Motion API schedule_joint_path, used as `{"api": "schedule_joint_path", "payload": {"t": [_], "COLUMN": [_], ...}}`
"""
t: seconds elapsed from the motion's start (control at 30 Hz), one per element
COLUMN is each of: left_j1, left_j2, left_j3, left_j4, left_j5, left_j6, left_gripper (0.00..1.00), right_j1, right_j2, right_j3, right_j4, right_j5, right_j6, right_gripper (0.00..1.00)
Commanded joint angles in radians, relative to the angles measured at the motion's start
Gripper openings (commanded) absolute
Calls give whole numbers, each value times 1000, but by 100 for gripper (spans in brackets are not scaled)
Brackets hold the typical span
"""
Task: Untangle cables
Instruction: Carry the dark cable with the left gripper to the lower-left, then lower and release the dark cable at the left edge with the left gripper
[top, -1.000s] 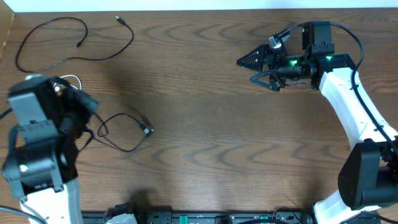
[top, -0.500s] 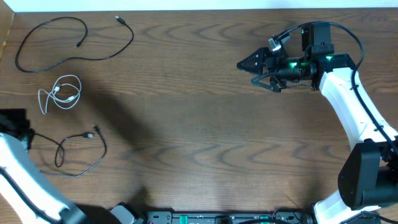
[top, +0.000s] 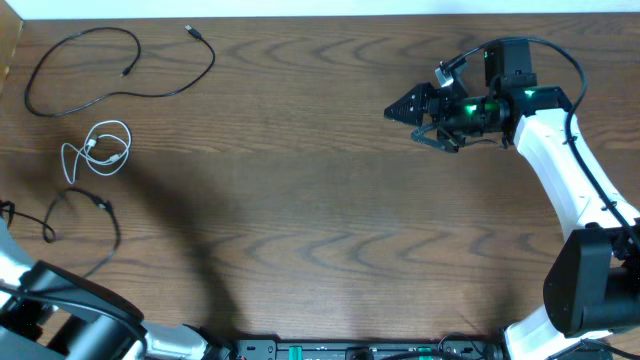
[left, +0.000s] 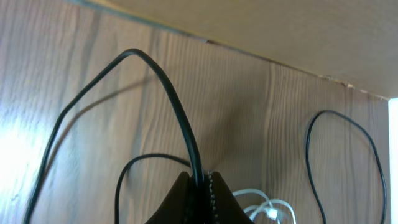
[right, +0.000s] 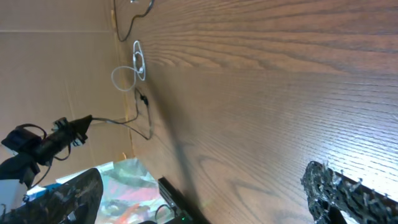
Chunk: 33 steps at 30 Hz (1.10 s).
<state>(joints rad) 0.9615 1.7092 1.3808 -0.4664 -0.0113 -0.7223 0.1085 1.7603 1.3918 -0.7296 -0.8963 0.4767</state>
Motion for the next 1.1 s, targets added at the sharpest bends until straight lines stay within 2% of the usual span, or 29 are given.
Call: {"api": "schedule_joint_path", "payload": {"t": [0.0,0.1,0.17,0.2,0.27,0.33,0.37,0.43,0.77,0.9,0.97,1.07], "left_j1": [4,4,4,4,4,4,4,4,4,1,0,-24], "left_j2": [35,55,72,81,88,88,88,85,-34,-60,-39,23], "left_j3": [13,13,13,13,13,13,13,13,13,12,6,-14], "left_j4": [51,80,84,84,79,75,74,59,3,-34,-82,-134], "left_j5": [-24,-24,-24,-24,-24,-23,-23,-24,-23,16,76,98], "left_j6": [48,49,49,50,68,100,128,144,146,146,146,165], "left_gripper": [8,9,17,17,28,50,64,72,73,65,54,54], "right_j1": [0,0,0,0,0,2,4,4,3,5,5,5], "right_j2": [-8,-8,-8,-8,-8,-8,-8,-8,-8,-8,-8,-8], "right_j3": [5,5,5,5,5,5,5,5,5,5,5,5], "right_j4": [0,0,0,0,0,0,-1,-5,-34,-42,-48,-60], "right_j5": [8,8,8,8,8,8,8,8,8,8,8,8], "right_j6": [-22,-22,-22,-22,-22,-22,-22,-22,-23,-27,-41,-45], "right_gripper": [99,99,99,99,99,99,99,99,99,99,99,99]}}
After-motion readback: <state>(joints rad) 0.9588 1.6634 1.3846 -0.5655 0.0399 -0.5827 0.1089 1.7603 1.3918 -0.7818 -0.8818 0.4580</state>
